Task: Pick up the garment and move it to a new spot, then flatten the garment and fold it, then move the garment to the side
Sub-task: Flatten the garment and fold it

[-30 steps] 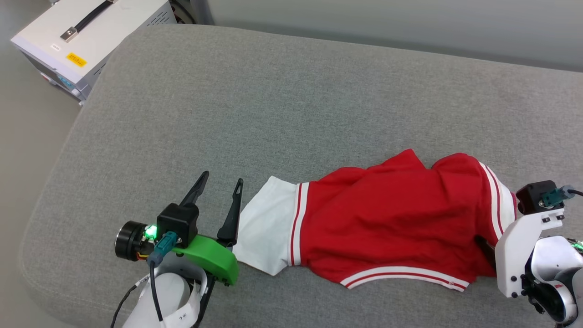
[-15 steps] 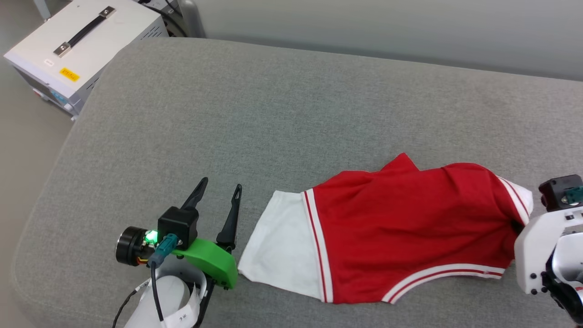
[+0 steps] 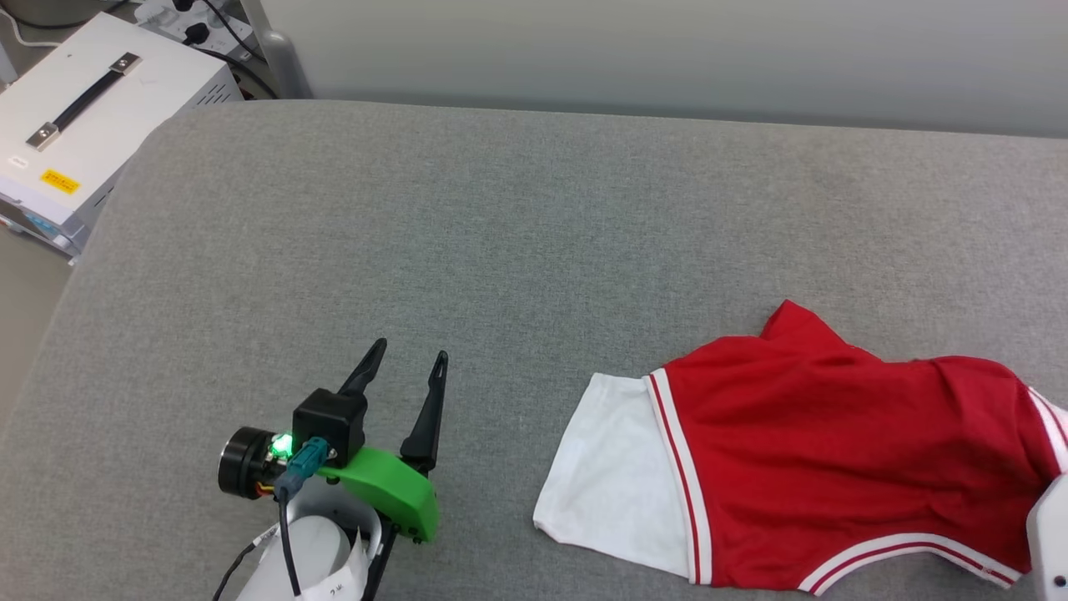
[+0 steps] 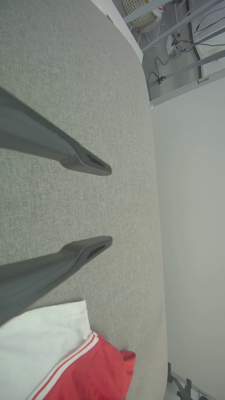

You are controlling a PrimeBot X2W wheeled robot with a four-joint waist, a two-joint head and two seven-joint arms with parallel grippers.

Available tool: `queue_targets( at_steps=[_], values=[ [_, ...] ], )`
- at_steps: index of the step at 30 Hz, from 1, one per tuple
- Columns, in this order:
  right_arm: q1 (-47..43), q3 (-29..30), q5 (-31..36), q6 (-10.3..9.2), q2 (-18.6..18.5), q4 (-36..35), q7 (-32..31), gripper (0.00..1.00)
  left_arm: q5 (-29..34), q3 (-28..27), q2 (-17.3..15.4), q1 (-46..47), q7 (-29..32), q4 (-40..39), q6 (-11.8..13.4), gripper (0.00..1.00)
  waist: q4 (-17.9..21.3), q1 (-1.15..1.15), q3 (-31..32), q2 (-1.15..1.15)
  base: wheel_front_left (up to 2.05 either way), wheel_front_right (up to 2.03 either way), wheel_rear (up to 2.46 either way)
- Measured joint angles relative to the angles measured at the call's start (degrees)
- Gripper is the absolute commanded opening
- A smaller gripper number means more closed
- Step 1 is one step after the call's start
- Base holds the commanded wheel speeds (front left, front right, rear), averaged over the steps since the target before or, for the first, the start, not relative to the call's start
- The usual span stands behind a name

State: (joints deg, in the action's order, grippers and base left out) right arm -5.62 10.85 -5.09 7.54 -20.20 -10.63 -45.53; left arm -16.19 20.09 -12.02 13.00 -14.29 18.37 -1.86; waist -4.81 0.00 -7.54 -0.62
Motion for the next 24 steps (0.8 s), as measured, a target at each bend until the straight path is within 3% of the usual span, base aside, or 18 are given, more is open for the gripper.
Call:
queue_targets(
  at_steps=[6, 11, 17, 24],
  values=[
    [0.1, -0.4, -0.8, 0.0, 3.0, 2.1, 3.8, 1.0, -0.1, 0.3, 0.0, 0.0, 0.2, 0.6, 0.0, 1.0, 0.9, 0.0, -0.6, 0.0, 0.0, 0.0, 0.0],
    [0.9, -3.3, -4.5, 0.0, 3.1, -3.1, 3.2, 1.0, -0.3, 0.4, -0.3, 0.0, 0.2, 0.9, 0.0, 1.0, 1.4, 0.0, 0.0, 0.0, 0.0, 0.0, 0.0],
    [1.1, -10.6, -10.2, 0.0, 1.8, -11.4, -3.7, 1.0, -0.6, 0.9, -0.3, 0.0, 0.2, 0.9, 0.0, 1.0, 1.1, 0.0, 0.6, 0.0, 0.0, 0.0, 0.0],
    [1.3, -22.4, -14.0, 0.0, -0.6, -8.5, -7.7, 1.0, -0.9, 1.6, -0.1, 0.3, 0.2, 0.8, 0.0, 1.0, -0.8, 0.0, -0.5, 0.0, 0.0, 0.0, 0.0]
  ],
)
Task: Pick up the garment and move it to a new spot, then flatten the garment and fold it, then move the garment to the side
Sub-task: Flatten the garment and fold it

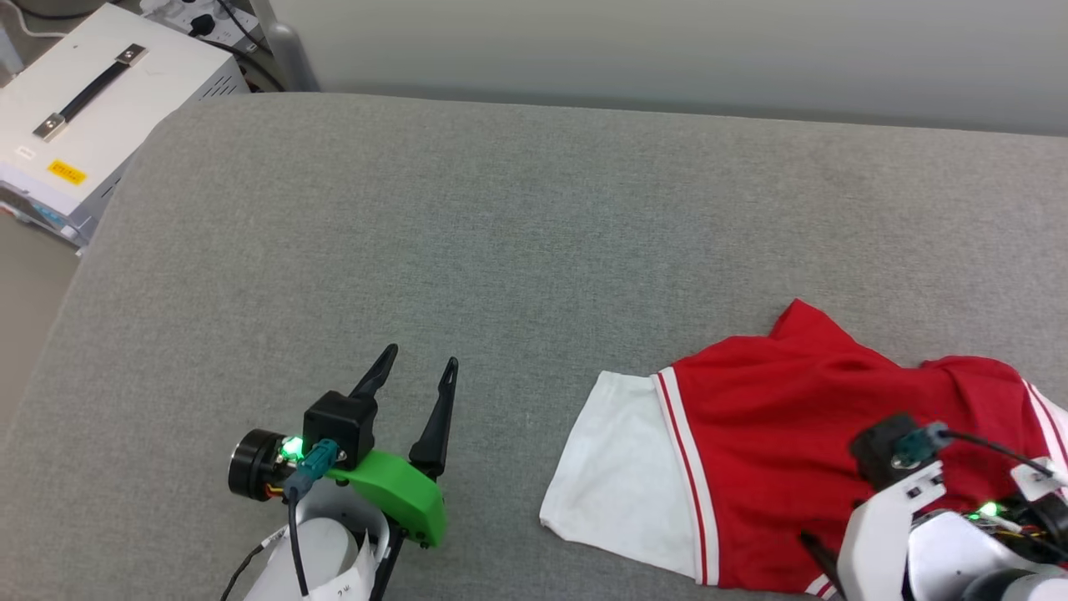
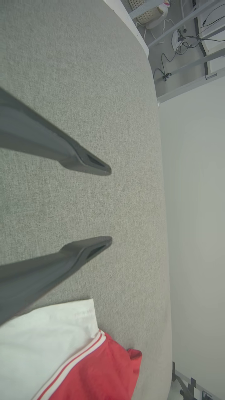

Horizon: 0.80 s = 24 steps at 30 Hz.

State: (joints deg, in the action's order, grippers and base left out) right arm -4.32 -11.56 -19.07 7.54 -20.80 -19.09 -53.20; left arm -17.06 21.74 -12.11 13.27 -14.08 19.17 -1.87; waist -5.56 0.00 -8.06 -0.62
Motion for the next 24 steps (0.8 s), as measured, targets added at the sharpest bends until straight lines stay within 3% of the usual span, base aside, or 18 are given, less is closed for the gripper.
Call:
queue_targets(
  at_steps=[9, 16, 17, 18, 19, 24],
  values=[
    [6.6, -11.1, -1.4, 0.0, -1.9, 8.3, 0.1, 1.0, -0.2, 0.0, 0.6, 1.2, -0.1, 0.5, 0.0, 1.0, -4.1, 0.0, -2.4, 0.0, 0.0, 0.0, 0.0],
    [8.5, -14.1, -1.8, 0.0, -4.5, 14.1, -0.2, 1.0, -0.5, 0.0, 1.3, 1.7, -0.1, 1.1, 0.0, 1.0, -7.4, 0.0, -4.3, 0.0, 0.0, 0.0, 0.0],
    [8.7, -14.3, -1.8, 0.0, -4.9, 14.5, -0.2, 0.46, -0.5, 0.0, 1.4, 1.8, -0.4, 1.3, 0.0, 1.0, -7.8, 0.0, -4.5, 0.0, 0.0, 0.0, 0.0],
    [8.9, -14.4, -1.8, 0.0, -5.0, 14.7, 0.0, 0.19, -0.5, 0.0, 1.4, 2.0, -0.5, 1.3, 0.0, 1.0, -8.1, 0.0, -4.7, 0.0, 0.0, 0.0, 0.0],
    [9.2, -14.5, -1.9, 0.0, -5.2, 14.9, 0.1, 0.0, -0.5, -0.1, 1.4, 2.1, -0.5, 1.5, 0.0, 1.0, -8.5, 0.0, -4.9, 0.0, 0.0, 0.0, 0.0],
    [10.8, -14.7, -3.0, -0.01, -5.3, 15.7, 2.7, 0.0, -0.6, -0.3, 1.5, 2.1, -0.6, 2.5, 0.0, 1.0, -9.4, 0.0, -4.5, 0.0, 0.0, 0.0, 0.0]
  ],
)
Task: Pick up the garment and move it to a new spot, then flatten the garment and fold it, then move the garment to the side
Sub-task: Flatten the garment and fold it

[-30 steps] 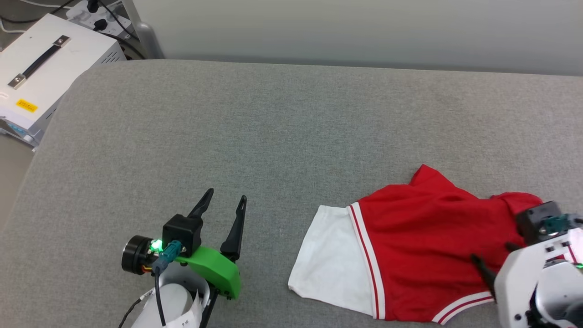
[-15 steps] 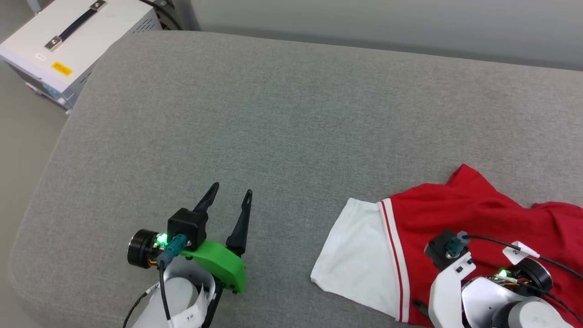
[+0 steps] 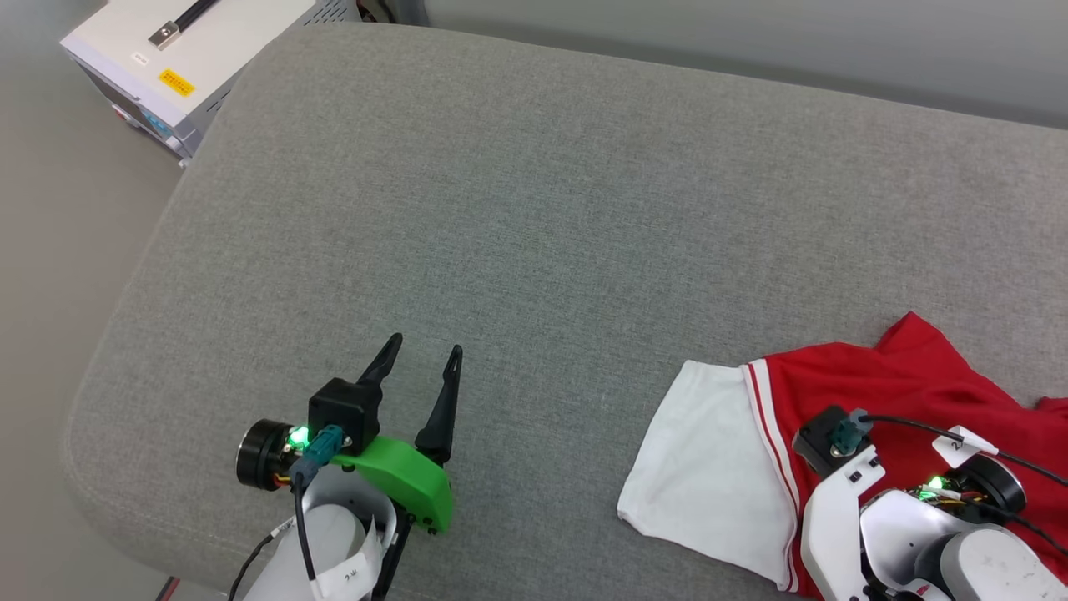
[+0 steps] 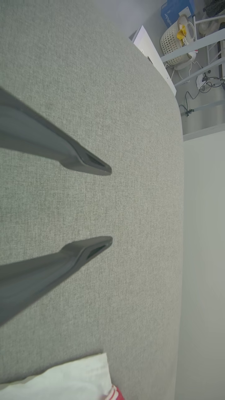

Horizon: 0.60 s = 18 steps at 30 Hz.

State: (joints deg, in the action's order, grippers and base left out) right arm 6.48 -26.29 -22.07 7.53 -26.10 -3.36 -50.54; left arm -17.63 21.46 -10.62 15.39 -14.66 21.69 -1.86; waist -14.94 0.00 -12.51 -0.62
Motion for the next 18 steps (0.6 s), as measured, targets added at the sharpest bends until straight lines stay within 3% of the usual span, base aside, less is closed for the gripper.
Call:
queue_targets(
  at_steps=[7, 14, 18],
  values=[
    [4.0, -2.3, -4.9, 0.0, 2.2, -2.6, 5.7, 0.0, 0.0, -0.4, 0.0, -0.1, 0.0, 0.3, 0.0, 1.0, 0.2, 0.0, 3.2, 0.0, 0.0, 0.0, 0.0],
    [15.4, -4.0, -11.1, -0.01, 4.4, -4.3, 11.5, 0.0, 0.0, -1.1, -0.3, -1.5, 0.0, 0.0, 0.2, 1.0, 0.3, 0.0, 7.3, 0.0, 0.0, 0.0, 0.0],
    [23.8, -3.8, -14.2, 0.0, 8.1, -2.2, 16.0, 0.0, 0.0, -1.5, -0.5, -2.6, 0.0, -0.4, 0.8, 1.0, -0.1, 0.0, 9.4, 0.0, 0.0, 0.0, 0.0]
  ],
)
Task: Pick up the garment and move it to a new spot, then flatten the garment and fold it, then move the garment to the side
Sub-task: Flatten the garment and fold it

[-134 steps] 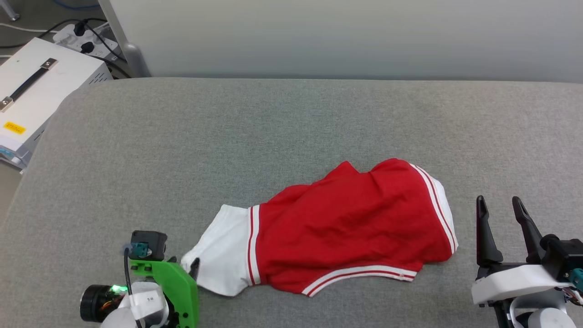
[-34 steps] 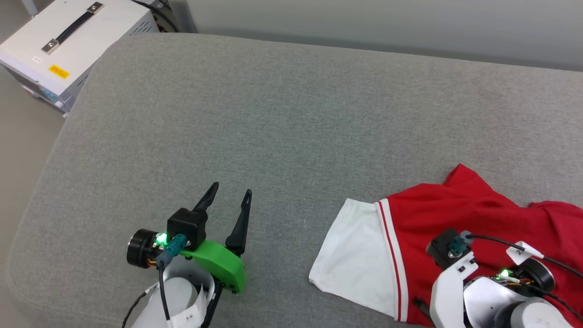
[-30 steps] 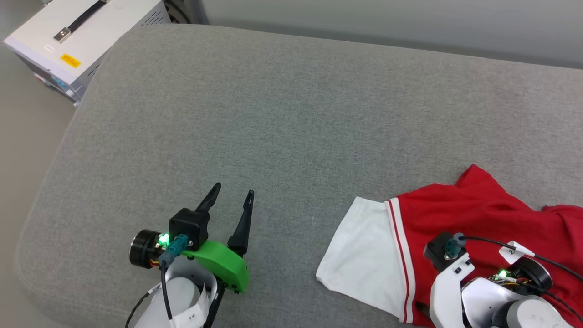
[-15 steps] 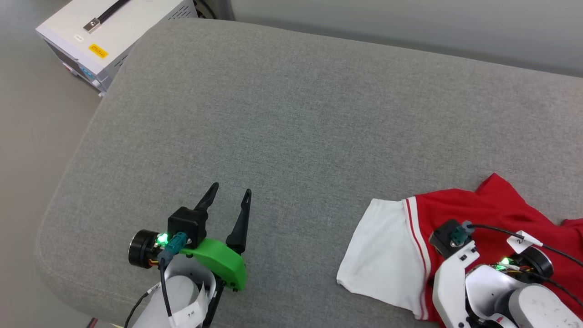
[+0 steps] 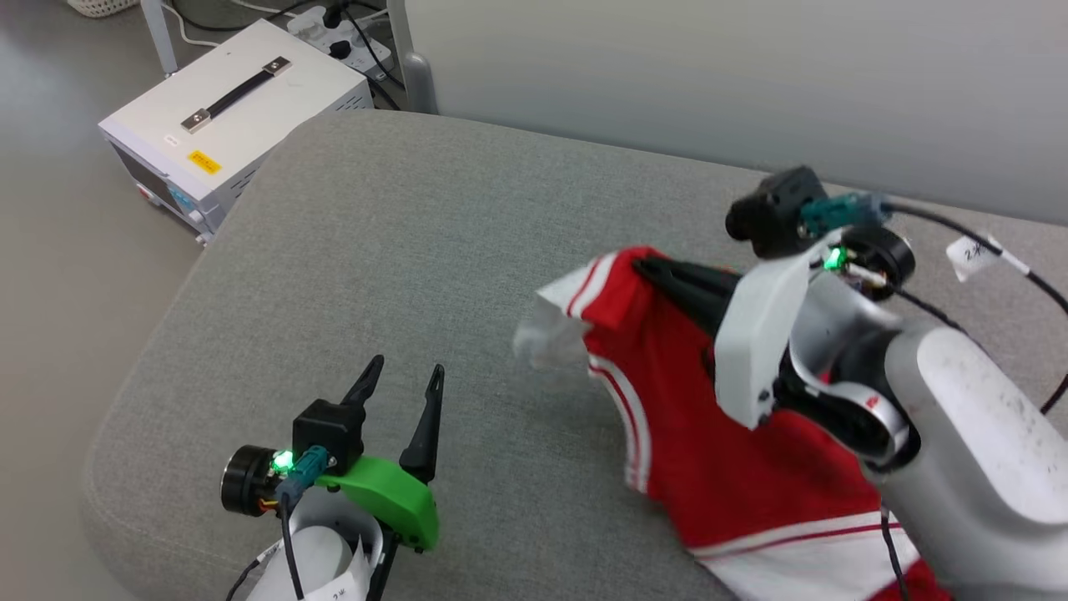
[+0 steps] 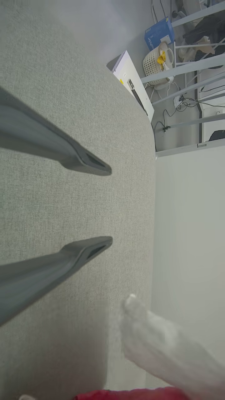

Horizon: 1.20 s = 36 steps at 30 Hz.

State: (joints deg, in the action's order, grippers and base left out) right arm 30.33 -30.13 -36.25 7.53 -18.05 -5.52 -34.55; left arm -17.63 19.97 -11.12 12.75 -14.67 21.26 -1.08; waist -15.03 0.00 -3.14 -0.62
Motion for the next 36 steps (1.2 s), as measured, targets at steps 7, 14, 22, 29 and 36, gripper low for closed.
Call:
queue_targets(
  at_steps=[7, 14, 22, 29, 36],
  values=[
    [15.6, 5.0, -1.8, 0.0, 7.1, 7.9, 12.5, 0.0, 0.0, -1.1, -0.5, -1.2, 0.0, -1.4, 1.5, 1.0, -1.9, 0.0, 1.6, 0.0, 0.0, 0.0, 0.0],
    [21.3, 16.6, -0.1, 0.0, 9.1, 11.5, 21.1, 0.0, 0.0, -3.3, -1.7, -3.4, 0.0, -3.1, 2.9, 1.0, -1.2, 0.0, 2.3, 0.0, 0.0, 0.0, 0.0],
    [-3.9, 30.1, 1.9, -0.01, 6.4, 6.3, 19.6, 0.0, -0.1, -3.5, -1.7, -4.4, 0.0, -4.0, 3.2, 1.0, 2.9, 0.0, 2.3, 0.0, 0.0, 0.0, 0.0],
    [-27.4, 36.7, 2.5, -0.02, 10.0, 7.0, 20.0, 0.0, -0.2, -3.4, -1.8, -4.3, 0.0, -3.7, 3.0, 1.0, 7.1, 0.0, 1.3, 0.0, 0.0, 0.0, 0.0],
    [-30.8, 40.3, 2.8, -0.02, 13.4, 14.0, 22.3, 0.0, -0.2, -2.3, -1.9, -3.3, 0.1, -2.9, 2.6, 1.0, 11.0, 0.0, 0.1, 0.0, 0.0, 0.0, 0.0]
  ],
)
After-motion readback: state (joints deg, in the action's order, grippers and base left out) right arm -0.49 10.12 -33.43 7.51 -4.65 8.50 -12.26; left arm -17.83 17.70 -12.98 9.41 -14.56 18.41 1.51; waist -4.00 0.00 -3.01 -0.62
